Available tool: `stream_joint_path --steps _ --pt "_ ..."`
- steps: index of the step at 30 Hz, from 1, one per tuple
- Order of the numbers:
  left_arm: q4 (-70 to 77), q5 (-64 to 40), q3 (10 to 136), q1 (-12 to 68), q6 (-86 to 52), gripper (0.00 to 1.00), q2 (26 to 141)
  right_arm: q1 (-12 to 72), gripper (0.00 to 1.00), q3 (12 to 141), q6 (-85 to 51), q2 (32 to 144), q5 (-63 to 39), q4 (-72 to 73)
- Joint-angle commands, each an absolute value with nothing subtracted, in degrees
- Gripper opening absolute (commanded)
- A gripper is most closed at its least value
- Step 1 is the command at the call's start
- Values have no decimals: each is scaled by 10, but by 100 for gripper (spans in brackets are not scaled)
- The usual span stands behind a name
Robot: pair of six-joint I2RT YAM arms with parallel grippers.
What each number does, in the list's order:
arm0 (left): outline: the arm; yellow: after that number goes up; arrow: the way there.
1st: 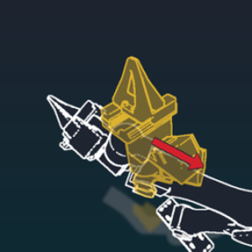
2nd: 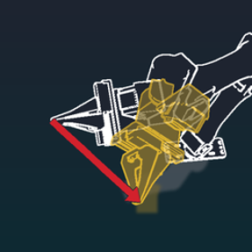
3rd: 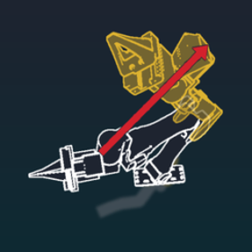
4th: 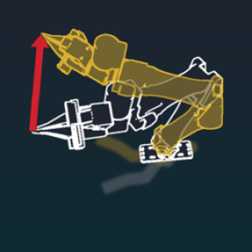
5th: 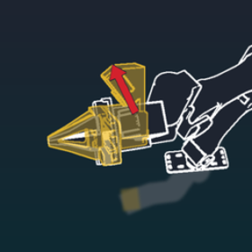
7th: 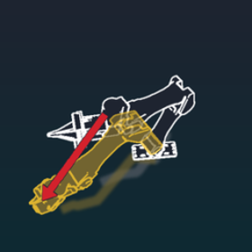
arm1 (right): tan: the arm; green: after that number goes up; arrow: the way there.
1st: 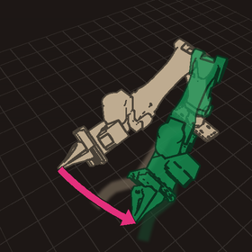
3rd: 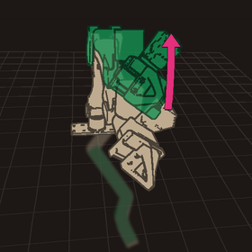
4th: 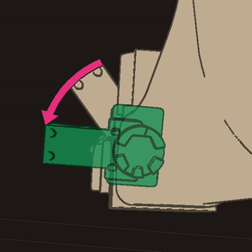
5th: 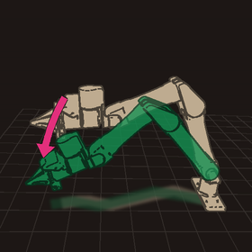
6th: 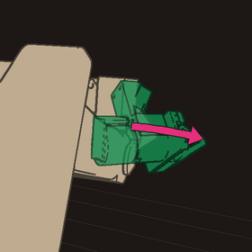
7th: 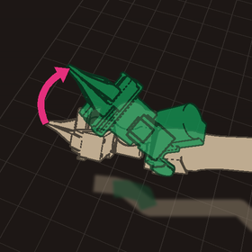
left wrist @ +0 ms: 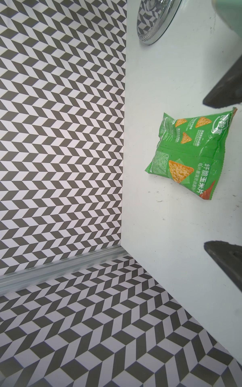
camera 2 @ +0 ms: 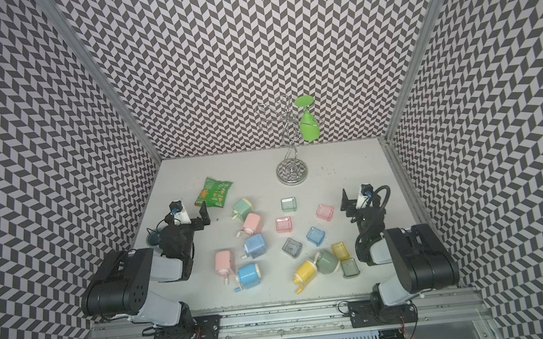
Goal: Put the tray back into the pencil sharpener
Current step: Move the container to the center of the board.
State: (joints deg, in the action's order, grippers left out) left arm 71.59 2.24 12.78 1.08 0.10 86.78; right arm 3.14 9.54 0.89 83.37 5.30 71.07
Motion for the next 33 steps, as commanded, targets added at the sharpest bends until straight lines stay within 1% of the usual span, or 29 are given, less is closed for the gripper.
stream_joint_path --steps 1,4,5,7,9,13,16,18,23,27,29,31,33 --pt "708 14 114 10 6 99 805 33 90 95 4 755 55 688" --pt "669 12 118 11 9 99 758 33 90 140 -46 687 73 536" --pt "651 7 122 13 10 98 743 33 90 163 -70 669 71 466" --pt "604 -7 139 17 11 98 721 33 92 208 -101 654 45 363" --pt "548 -29 165 21 13 98 704 33 93 249 -134 652 19 281" --pt "438 -70 227 34 25 98 688 33 92 308 -167 659 -20 161" --pt "375 -110 271 48 33 97 685 33 89 353 -193 674 -56 67" --pt "350 -152 289 61 51 97 681 34 85 378 -205 687 -79 12" --pt "273 -193 332 100 83 97 676 43 82 413 -201 710 -107 -64" --pt "189 -200 375 121 88 97 682 61 82 435 -185 725 -89 -87" --pt "150 -193 395 133 87 97 686 71 79 444 -180 734 -82 -89" --pt "116 -176 412 145 70 97 689 97 79 457 -163 746 -65 -96" --pt "86 -172 428 154 49 97 693 144 79 474 -127 759 -44 -96"
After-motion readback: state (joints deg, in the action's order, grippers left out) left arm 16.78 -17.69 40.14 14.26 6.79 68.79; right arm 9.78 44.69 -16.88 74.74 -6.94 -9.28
